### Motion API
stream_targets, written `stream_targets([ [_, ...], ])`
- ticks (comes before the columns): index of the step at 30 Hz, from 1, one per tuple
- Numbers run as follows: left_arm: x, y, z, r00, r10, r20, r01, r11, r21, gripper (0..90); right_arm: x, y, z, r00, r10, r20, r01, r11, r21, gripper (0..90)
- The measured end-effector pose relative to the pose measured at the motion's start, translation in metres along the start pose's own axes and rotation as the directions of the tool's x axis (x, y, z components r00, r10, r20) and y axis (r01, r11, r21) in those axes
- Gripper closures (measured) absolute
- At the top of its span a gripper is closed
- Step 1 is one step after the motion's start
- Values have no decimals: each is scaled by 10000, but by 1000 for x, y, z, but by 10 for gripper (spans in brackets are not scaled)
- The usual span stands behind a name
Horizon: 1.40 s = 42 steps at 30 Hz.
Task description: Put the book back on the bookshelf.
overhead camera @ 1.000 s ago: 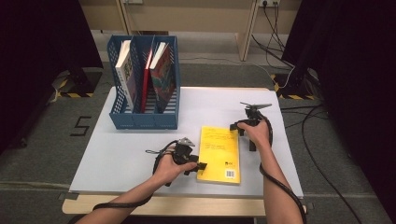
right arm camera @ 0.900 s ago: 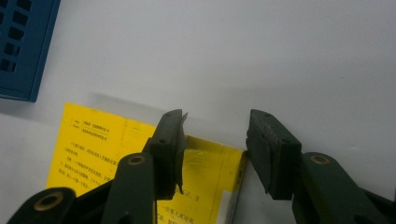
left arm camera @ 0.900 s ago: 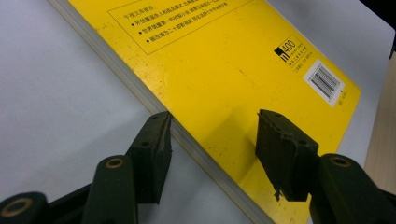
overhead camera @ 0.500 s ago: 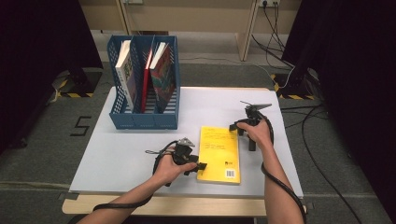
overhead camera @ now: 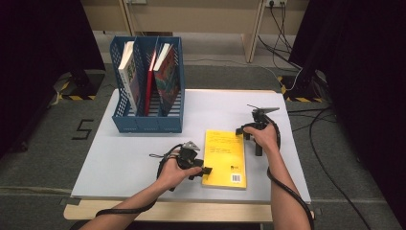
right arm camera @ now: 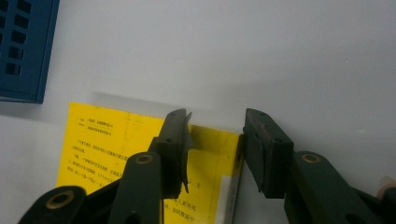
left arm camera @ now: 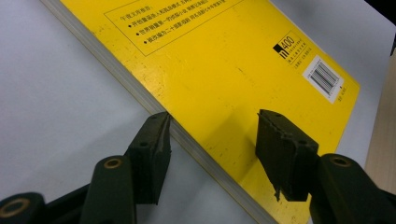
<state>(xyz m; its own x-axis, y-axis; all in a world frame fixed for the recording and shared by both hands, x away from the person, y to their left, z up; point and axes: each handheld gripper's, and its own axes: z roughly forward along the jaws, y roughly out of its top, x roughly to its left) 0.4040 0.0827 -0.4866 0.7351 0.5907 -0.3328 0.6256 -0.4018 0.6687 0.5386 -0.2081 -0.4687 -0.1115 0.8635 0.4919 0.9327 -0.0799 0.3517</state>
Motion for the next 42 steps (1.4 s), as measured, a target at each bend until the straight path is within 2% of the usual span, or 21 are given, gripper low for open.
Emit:
stream_targets([
  [6, -1, 0, 0, 9999, -93, -61, 93, 9999, -54, 447, -3, -1, -2, 9993, 305, -220, -307, 9995, -121, 668],
  [10, -1, -5, 0, 9996, -240, -175, 231, 9986, -484, 476, -3, -2, -5, 9996, 186, -213, -191, 9995, -238, 679],
  [19, 2, -4, -1, 9992, -404, -43, 403, 9986, -338, 494, 6, 2, -24, 9987, -105, -504, 84, 9991, -406, 696],
  [24, 2, -4, -1, 9989, -478, -4, 478, 9981, -379, 502, 5, 1, -28, 9959, 143, -891, -176, 9992, -368, 684],
  [26, 3, -5, -2, 9986, -524, 5, 523, 9977, -423, 502, 4, 1, -27, 9928, 389, -1133, -388, 9992, 32, 673],
  [28, 3, -5, -2, 9986, -521, 20, 522, 9977, -428, 505, 2, -1, -25, 9906, 525, -1263, -503, 9985, 205, 666],
  [30, 3, -5, -2, 9986, -524, 30, 524, 9978, -406, 507, 1, -4, -21, 9906, 435, -1296, -422, 9990, 124, 661],
  [34, 3, -5, -3, 9989, -476, 18, 476, 9980, -411, 508, 0, -5, -18, 9865, 708, -1477, -697, 9975, 125, 673],
  [36, 3, -5, -3, 9989, -464, -9, 463, 9981, -406, 508, 0, -5, -19, 9829, 863, -1624, -851, 9963, 142, 686],
  [39, 3, -5, -4, 9989, -472, -18, 470, 9981, -407, 508, 0, -4, -22, 9829, 757, -1679, -743, 9971, 147, 702],
  [42, 3, -6, -4, 9984, -560, -45, 557, 9976, -412, 512, 3, -3, -25, 9783, 909, -1861, -903, 9958, 114, 720],
])
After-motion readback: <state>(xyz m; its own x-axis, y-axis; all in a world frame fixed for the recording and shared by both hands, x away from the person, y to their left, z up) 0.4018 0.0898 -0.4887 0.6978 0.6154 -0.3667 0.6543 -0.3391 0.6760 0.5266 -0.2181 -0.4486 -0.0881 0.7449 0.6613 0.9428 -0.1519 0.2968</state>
